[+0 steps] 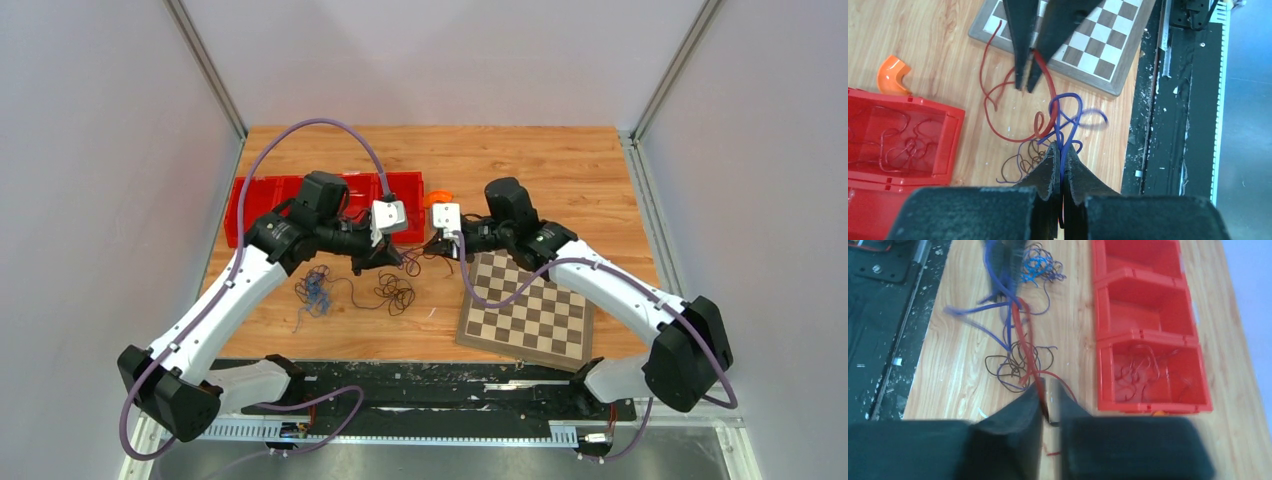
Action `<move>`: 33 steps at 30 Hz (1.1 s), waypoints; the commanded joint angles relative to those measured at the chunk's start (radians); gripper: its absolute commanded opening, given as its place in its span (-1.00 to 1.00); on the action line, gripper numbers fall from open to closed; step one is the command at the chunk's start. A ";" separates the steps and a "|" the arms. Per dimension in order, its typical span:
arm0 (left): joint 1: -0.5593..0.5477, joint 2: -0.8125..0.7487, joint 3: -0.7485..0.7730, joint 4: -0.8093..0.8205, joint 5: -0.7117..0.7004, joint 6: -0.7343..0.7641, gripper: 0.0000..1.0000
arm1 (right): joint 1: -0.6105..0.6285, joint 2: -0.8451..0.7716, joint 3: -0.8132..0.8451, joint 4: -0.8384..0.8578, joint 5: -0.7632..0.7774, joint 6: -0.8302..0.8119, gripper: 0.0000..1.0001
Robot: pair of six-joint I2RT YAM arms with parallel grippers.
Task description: Untangle the cables
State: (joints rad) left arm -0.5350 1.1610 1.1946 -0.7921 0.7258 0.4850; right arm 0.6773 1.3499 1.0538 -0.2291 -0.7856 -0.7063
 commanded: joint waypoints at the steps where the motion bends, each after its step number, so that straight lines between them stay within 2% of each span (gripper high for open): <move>1: 0.002 -0.024 0.041 -0.065 0.055 0.005 -1.00 | -0.010 0.029 0.037 0.132 0.150 0.014 -1.00; 4: 0.002 -0.069 0.011 -0.184 0.047 0.053 -1.00 | -0.091 0.040 0.078 0.129 0.200 0.092 -1.00; 7: 0.003 -0.162 -0.085 -0.294 0.019 0.109 -1.00 | -0.187 0.034 0.100 0.111 0.219 0.150 -1.00; 10: 0.003 -0.246 -0.172 -0.342 -0.018 0.119 -1.00 | -0.258 0.022 0.108 0.065 0.214 0.170 -1.00; 15: 0.052 -0.335 -0.165 -0.384 -0.050 0.100 -1.00 | -0.315 -0.040 0.075 0.025 0.202 0.167 -1.00; 17: 0.099 -0.334 -0.143 -0.365 -0.071 0.072 -1.00 | -0.336 -0.060 0.066 0.007 0.194 0.167 -1.00; 20: 0.275 -0.307 -0.090 -0.363 -0.013 0.073 -1.00 | -0.365 -0.082 0.066 -0.008 0.222 0.164 -1.00; 22: 0.372 -0.253 -0.050 -0.444 0.036 0.161 -1.00 | -0.425 -0.079 0.083 -0.015 0.236 0.169 -1.00; 24: 0.450 -0.197 -0.032 -0.544 0.034 0.277 -1.00 | -0.541 -0.063 0.120 -0.032 0.224 0.170 -1.00; 27: 0.624 -0.147 -0.059 -0.648 0.012 0.486 -1.00 | -0.662 -0.041 0.219 -0.076 0.165 0.194 -1.00; 30: 0.718 -0.117 -0.101 -0.605 -0.063 0.599 -1.00 | -0.744 -0.039 0.284 -0.086 0.084 0.230 -1.00; 33: 0.754 -0.070 -0.051 -0.509 -0.026 0.504 -1.00 | -0.750 -0.043 0.310 -0.087 0.002 0.272 -1.00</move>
State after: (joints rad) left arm 0.1768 1.0615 1.0931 -1.3468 0.6788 0.9390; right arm -0.0757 1.3262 1.2831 -0.3176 -0.6289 -0.5041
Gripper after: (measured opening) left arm 0.010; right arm 0.010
